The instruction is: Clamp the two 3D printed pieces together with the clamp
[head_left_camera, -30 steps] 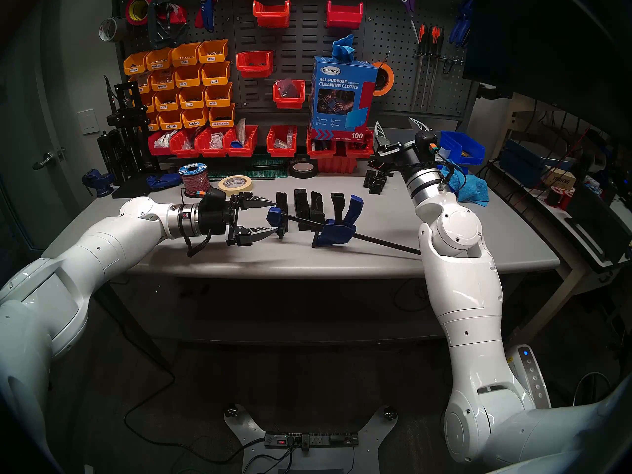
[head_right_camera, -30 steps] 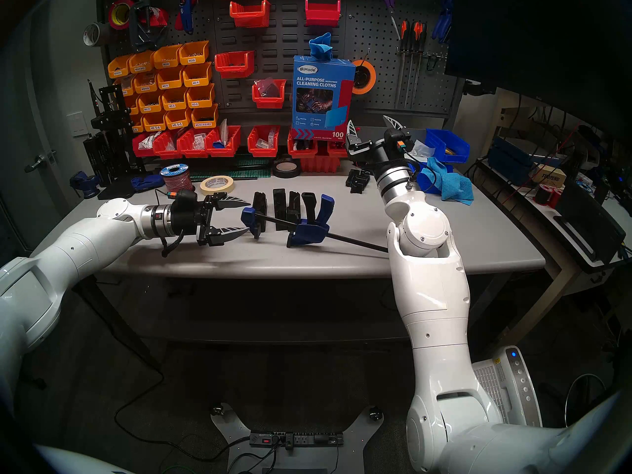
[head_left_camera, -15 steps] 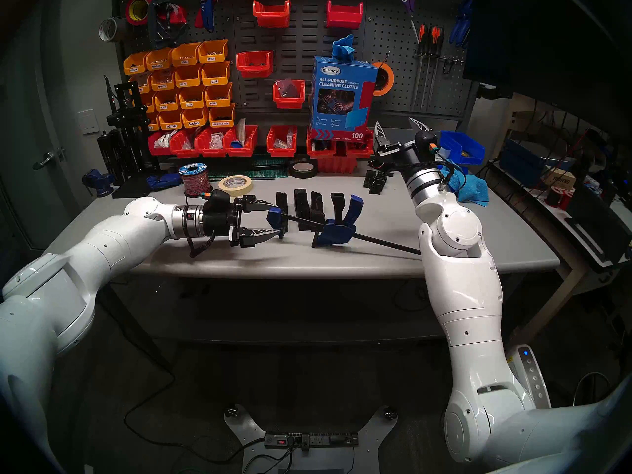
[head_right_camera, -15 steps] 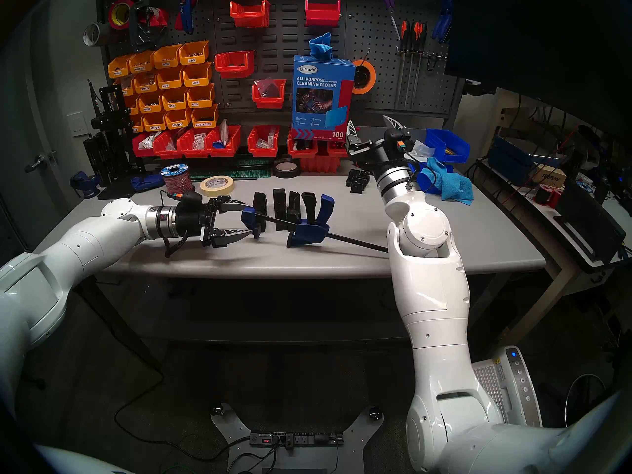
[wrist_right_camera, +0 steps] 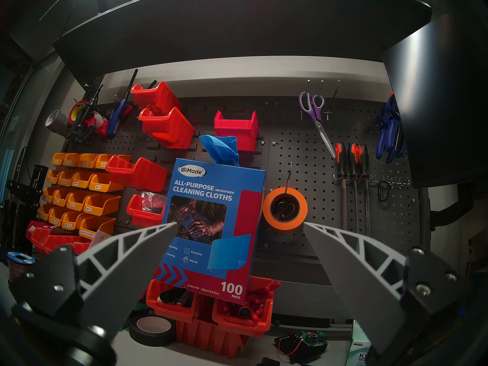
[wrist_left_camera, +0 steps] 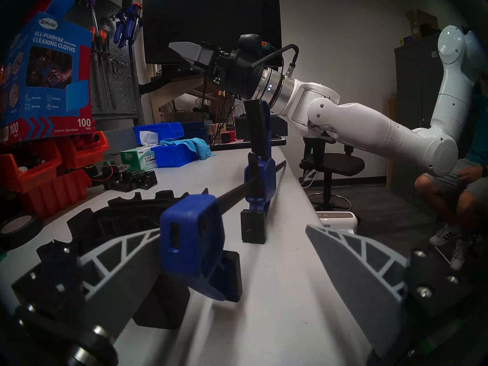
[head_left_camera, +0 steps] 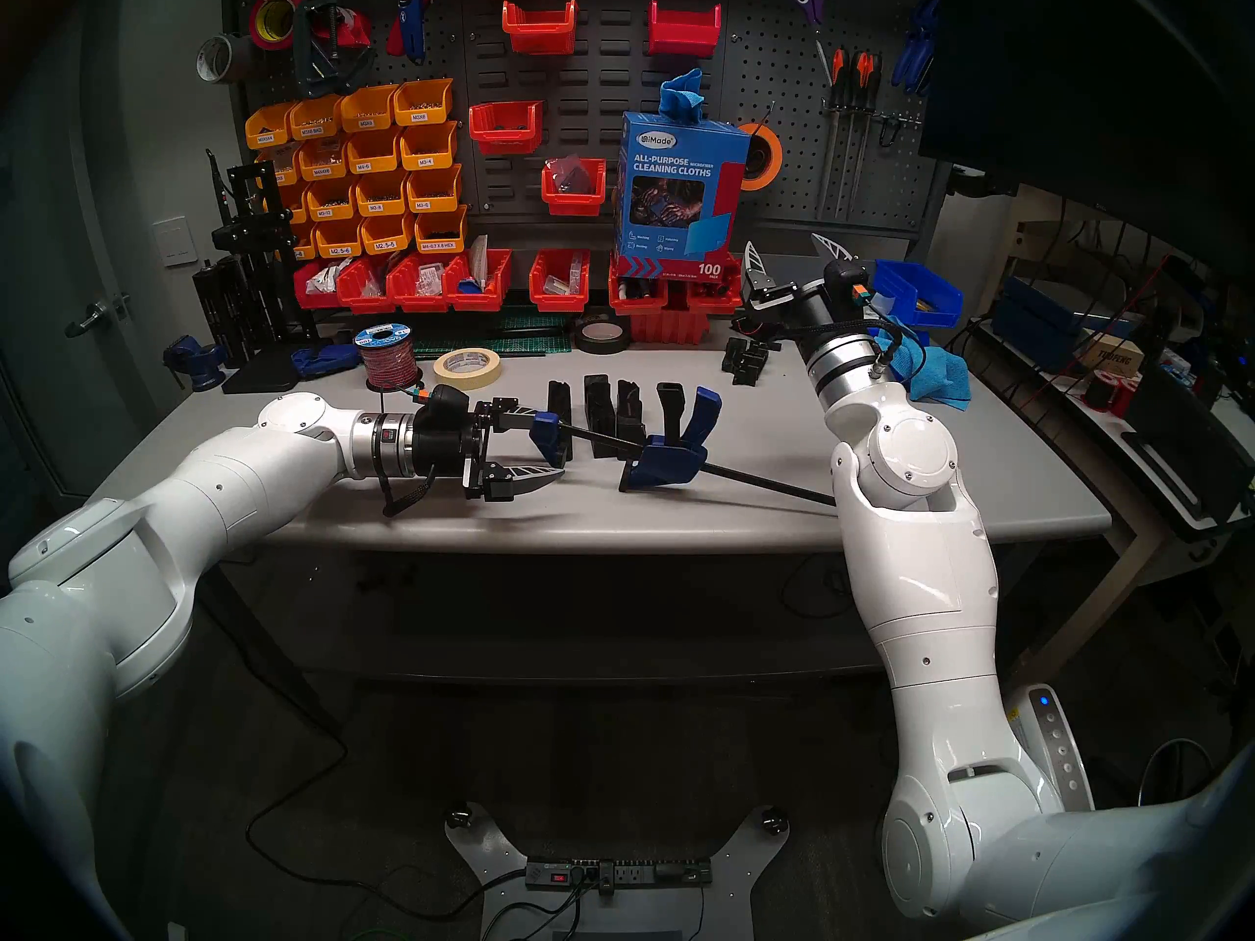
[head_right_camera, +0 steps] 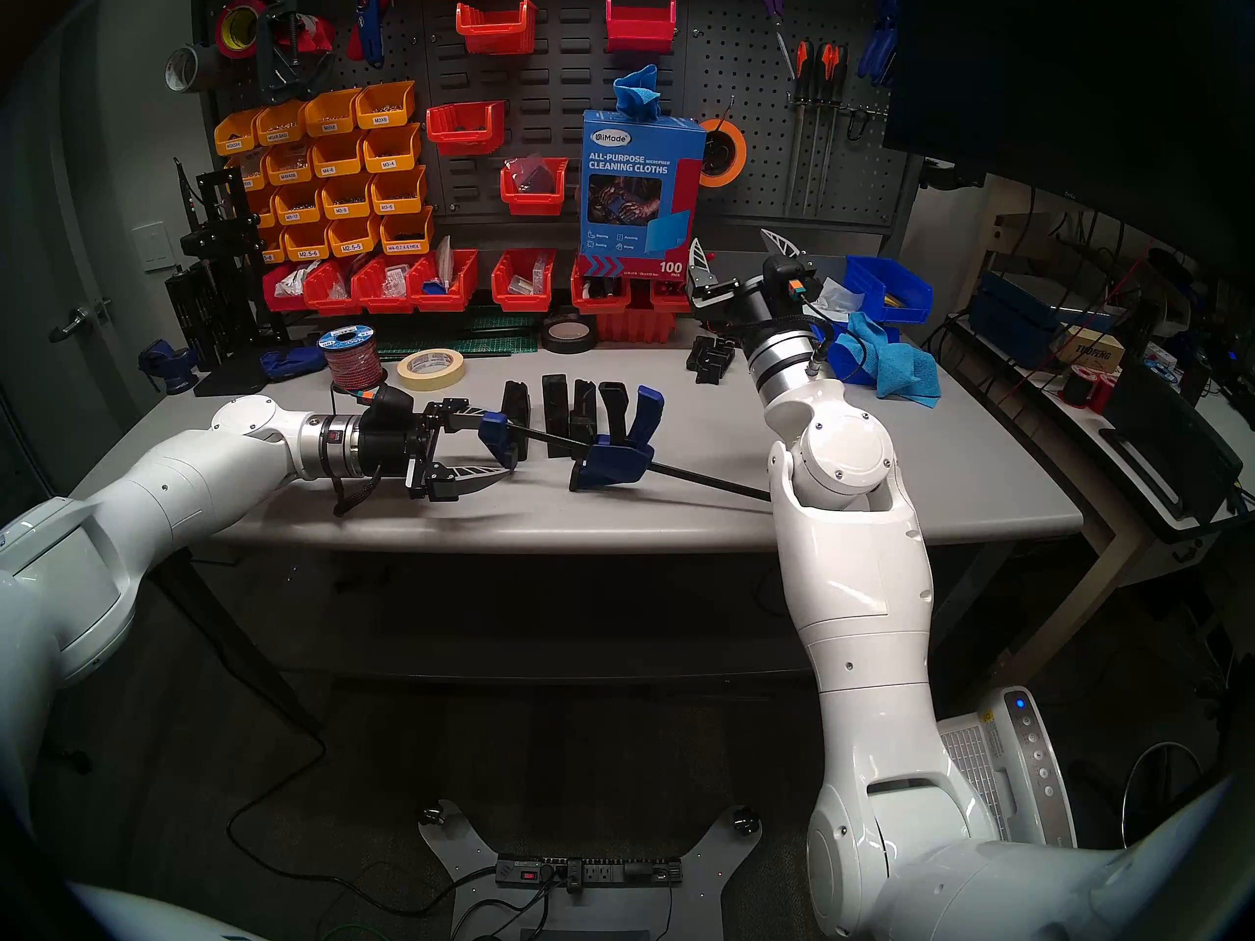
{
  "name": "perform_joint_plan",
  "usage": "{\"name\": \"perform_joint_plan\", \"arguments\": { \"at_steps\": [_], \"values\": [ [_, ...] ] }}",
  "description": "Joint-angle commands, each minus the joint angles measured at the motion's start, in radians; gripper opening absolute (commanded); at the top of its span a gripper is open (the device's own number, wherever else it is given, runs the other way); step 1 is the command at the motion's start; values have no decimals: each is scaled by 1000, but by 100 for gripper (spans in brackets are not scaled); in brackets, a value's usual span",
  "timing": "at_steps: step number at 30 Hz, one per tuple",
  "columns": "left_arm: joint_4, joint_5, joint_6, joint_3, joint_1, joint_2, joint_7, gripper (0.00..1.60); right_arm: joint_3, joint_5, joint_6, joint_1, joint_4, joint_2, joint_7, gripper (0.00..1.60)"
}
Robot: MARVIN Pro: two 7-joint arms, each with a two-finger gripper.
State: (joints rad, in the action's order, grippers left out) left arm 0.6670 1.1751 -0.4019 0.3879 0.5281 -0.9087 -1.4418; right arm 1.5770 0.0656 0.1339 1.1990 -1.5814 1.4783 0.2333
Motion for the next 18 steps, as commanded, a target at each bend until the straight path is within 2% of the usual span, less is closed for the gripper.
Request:
{"name": "perform_joint_plan", "arguments": {
  "at_steps": [1, 18],
  "values": [
    [-12, 23, 1, -3, -39, 9, -42, 160, 0, 0, 1, -7, -13, 0, 0, 160],
    [-16, 56, -3, -43, -58, 16, -42, 160, 0, 0, 1, -7, -13, 0, 0, 160]
  ]
}}
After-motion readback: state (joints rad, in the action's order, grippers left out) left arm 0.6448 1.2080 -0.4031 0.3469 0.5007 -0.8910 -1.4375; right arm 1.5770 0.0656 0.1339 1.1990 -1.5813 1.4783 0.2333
